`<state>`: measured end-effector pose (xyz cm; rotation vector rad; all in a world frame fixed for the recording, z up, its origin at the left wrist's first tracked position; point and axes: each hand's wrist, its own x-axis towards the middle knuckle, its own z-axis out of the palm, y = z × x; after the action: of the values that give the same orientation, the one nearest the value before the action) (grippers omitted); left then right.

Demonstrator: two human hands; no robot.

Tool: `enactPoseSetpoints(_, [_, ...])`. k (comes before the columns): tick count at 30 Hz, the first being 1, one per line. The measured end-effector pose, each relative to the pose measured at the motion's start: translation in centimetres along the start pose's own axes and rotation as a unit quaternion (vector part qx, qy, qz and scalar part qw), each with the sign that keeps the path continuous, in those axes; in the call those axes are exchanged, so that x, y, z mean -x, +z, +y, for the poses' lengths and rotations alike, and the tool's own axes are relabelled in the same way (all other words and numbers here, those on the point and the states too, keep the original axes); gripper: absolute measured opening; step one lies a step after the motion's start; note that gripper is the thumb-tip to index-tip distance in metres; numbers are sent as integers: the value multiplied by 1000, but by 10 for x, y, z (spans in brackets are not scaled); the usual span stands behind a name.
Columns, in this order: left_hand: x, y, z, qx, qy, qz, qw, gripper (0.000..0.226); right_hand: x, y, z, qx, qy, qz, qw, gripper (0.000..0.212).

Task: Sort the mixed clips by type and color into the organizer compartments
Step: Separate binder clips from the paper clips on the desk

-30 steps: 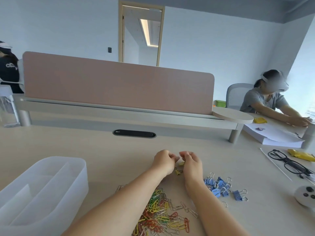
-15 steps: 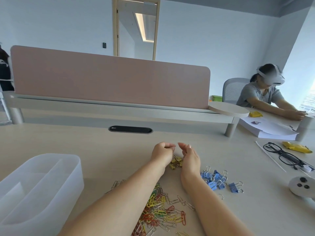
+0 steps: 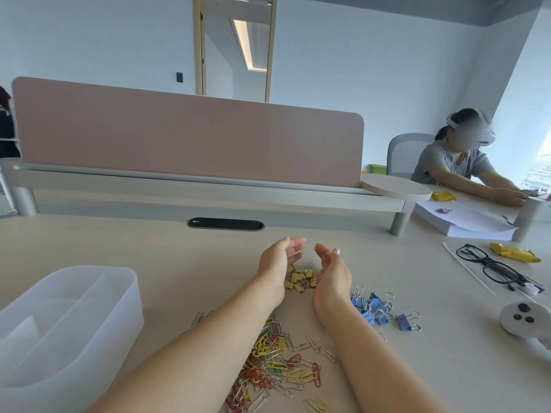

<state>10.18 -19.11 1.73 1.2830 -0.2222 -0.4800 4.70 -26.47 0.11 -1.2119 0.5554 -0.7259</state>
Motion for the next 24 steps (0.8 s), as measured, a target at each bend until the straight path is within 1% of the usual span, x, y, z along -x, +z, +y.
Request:
enactPoseSetpoints(3, [5, -8, 5, 1, -12, -30, 999, 45, 6, 0, -3, 45, -37, -58, 997, 38])
enactPoseSetpoints(6, [9, -16, 11, 8, -8, -41, 999, 45, 13, 4, -7, 121, -93, -104, 983, 35])
enactPoseSetpoints(9, [20, -23, 21, 6, 9, -52, 999, 45, 23, 6, -16, 146, -145, -139, 969, 36])
enactPoseSetpoints(13, [43, -40, 33, -37, 51, -65, 996, 45, 41, 8, -25, 160, -209, -188, 946, 37])
enactPoseSetpoints(16, [65, -55, 39, -95, 79, -56, 991, 45, 59, 11, -31, 158, -197, -212, 944, 38])
enactPoseSetpoints(18, [82, -63, 38, -142, 97, -48, 984, 44, 73, 7, -33, 182, -177, -224, 941, 39])
enactPoseSetpoints(21, [101, -76, 31, -214, 126, -58, 967, 40, 90, -4, -28, 270, -167, -210, 925, 36])
enactPoseSetpoints(24, [117, -92, 22, -300, 151, -62, 940, 34, 110, -16, -20, 358, -148, -205, 899, 33])
